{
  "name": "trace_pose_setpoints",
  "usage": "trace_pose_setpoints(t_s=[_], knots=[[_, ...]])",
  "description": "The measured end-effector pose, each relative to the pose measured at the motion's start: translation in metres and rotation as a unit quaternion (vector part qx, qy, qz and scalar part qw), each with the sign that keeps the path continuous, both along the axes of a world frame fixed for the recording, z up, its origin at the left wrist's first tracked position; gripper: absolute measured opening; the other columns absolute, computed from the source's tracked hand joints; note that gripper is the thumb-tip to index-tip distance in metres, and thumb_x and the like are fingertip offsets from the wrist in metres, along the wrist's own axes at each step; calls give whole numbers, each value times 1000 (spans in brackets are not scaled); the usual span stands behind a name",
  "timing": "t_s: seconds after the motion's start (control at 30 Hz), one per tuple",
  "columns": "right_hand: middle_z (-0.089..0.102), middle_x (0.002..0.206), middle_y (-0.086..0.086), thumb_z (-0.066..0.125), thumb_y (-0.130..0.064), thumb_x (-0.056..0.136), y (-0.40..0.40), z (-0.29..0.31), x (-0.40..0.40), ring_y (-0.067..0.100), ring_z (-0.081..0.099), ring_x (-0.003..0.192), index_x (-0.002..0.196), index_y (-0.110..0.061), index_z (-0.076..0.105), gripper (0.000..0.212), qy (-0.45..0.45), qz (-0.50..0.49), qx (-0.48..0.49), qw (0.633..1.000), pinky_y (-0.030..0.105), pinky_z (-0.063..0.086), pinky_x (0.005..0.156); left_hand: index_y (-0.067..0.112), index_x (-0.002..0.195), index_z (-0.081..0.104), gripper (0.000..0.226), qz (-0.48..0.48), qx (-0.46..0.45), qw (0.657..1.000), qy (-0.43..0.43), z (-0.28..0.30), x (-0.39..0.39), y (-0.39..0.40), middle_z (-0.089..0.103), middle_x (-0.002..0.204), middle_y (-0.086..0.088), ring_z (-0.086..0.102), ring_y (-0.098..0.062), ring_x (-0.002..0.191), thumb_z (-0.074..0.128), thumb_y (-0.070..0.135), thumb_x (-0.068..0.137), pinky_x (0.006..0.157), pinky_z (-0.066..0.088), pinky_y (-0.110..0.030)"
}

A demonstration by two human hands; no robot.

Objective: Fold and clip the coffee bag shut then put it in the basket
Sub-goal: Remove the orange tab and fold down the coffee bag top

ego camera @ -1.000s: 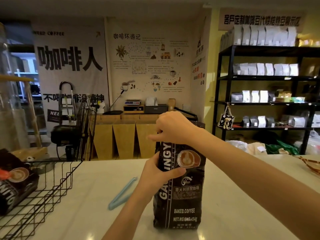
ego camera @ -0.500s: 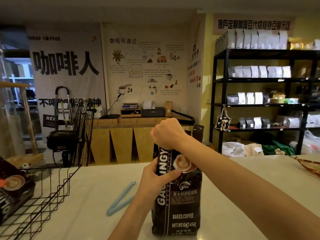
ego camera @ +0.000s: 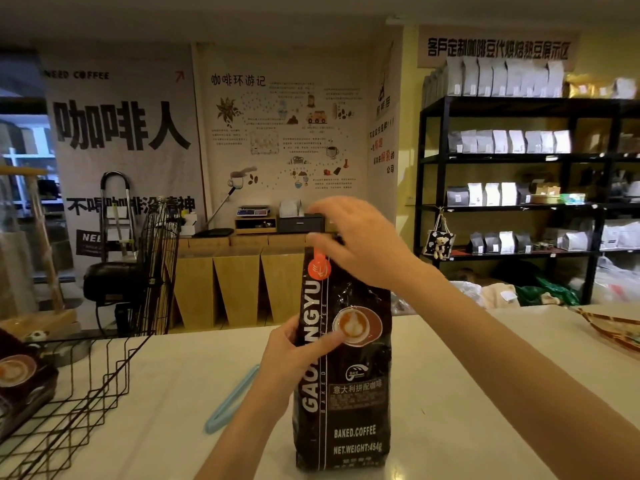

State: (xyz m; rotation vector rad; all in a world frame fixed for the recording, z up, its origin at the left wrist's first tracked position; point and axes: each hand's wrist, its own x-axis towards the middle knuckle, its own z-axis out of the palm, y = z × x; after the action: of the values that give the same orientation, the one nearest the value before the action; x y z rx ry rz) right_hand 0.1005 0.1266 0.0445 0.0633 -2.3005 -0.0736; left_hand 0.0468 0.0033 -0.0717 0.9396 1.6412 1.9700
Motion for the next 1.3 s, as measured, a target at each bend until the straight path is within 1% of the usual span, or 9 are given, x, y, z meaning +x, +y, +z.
trace_pose_setpoints(t_s=[0.1,0.17,0.27,0.4,0.7,0.83,0.97,1.13,1.3], knots=[[51,131,-4,53,-37,86,20,-37,23,7,46,120,132,-21,39,50,152,80,-280,945,24,38,100,19,91,68,38,6,14,999,-28,6,-2,0,76,86,-4,72,-18,80,68,36,57,73,55,-32],[55,124,-8,57,-38,79,28,-69,30,6,53,113,129,-23,41,54,114,162,-506,839,21,44,91,18,89,70,34,15,24,999,-30,11,-3,2,76,85,-5,72,-19,80,66,37,61,76,54,-33],[72,99,-6,64,-35,69,39,-108,33,15,66,95,117,-16,54,53,21,220,-656,721,29,49,80,15,87,71,24,23,40,998,-40,18,-5,7,76,81,-5,71,-19,77,63,33,72,72,54,-33],[74,99,3,80,-33,49,42,-119,37,22,68,97,105,-16,64,60,-67,247,-634,730,26,51,76,11,87,71,25,42,67,994,-76,18,-4,15,76,80,-10,72,-24,74,60,31,79,65,57,-35],[76,89,7,75,-13,67,40,-123,30,21,70,85,94,-12,71,28,-43,248,-676,693,23,54,67,8,97,68,31,76,92,979,-163,18,0,20,75,89,-11,71,-25,80,60,32,80,70,55,-38],[74,99,8,74,-17,69,41,-125,29,22,69,93,102,-13,68,34,-55,255,-685,680,25,54,73,21,135,36,59,279,27,941,188,26,12,23,48,139,-4,47,-10,120,57,39,82,100,41,-37],[73,103,8,71,-18,72,40,-123,31,26,68,99,108,-13,65,36,-78,277,-687,667,31,53,80,20,125,47,51,342,36,686,641,53,17,49,45,140,-10,30,-21,132,52,44,80,110,20,-36],[73,105,6,72,-20,67,37,-125,31,24,67,100,113,-16,60,48,-81,266,-702,656,31,52,79,18,106,62,43,174,-274,524,788,106,12,90,54,130,-8,38,-26,130,39,49,87,112,13,-50],[75,96,1,72,-21,68,34,-120,33,18,69,94,102,-18,66,35,-91,266,-678,679,26,54,75,12,81,59,29,157,-322,642,678,116,-6,97,56,77,-7,58,-25,76,42,33,90,72,48,-39]])
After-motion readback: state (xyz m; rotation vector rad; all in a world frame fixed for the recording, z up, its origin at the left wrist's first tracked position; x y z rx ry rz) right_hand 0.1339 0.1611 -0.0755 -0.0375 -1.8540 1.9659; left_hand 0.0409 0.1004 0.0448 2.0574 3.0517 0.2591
